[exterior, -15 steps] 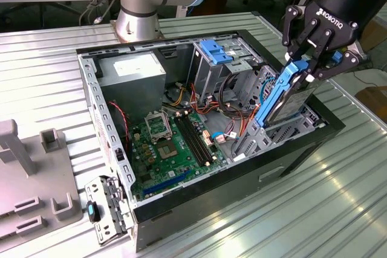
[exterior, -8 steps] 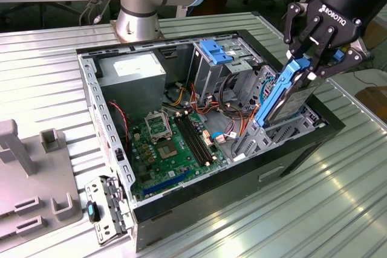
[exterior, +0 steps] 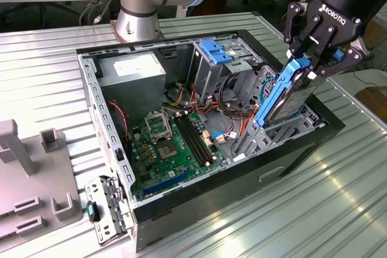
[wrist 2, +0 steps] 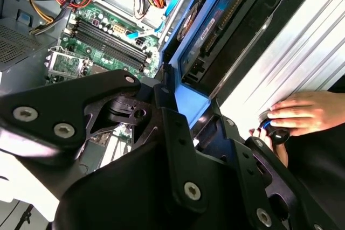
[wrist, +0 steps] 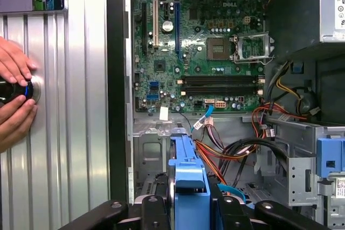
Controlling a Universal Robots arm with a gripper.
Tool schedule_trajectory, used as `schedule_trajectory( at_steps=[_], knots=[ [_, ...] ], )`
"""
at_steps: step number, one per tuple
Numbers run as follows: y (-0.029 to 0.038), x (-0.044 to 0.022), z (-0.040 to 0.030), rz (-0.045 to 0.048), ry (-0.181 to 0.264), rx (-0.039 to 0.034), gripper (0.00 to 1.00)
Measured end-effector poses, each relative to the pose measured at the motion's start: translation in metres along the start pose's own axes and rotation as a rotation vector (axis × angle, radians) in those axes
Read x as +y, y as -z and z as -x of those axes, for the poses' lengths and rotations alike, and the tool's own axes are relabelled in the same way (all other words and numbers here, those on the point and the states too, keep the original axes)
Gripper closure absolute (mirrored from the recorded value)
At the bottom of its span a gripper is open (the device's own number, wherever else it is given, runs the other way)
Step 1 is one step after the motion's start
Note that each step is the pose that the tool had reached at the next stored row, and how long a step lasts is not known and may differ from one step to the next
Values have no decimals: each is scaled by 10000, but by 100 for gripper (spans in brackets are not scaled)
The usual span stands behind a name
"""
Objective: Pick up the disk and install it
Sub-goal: 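Insert the disk into the insertion slot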
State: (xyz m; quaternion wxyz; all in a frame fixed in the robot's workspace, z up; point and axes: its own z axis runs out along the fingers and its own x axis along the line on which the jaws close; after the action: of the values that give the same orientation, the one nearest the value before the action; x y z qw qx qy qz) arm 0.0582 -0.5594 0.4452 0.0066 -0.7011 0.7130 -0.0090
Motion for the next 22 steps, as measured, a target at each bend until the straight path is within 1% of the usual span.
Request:
schedule_trajectory(
  at_steps=[6, 14, 15, 17, 22],
  knots=[
    [-6, 1, 34, 0, -2, 1, 63],
    [-38, -2, 36, 3, -3, 4, 63],
    [-44, -6, 37, 11, 0, 0, 63],
    [-35, -7, 36, 61, 0, -8, 63],
    [24, -8, 36, 168, 0, -3, 63]
  ],
)
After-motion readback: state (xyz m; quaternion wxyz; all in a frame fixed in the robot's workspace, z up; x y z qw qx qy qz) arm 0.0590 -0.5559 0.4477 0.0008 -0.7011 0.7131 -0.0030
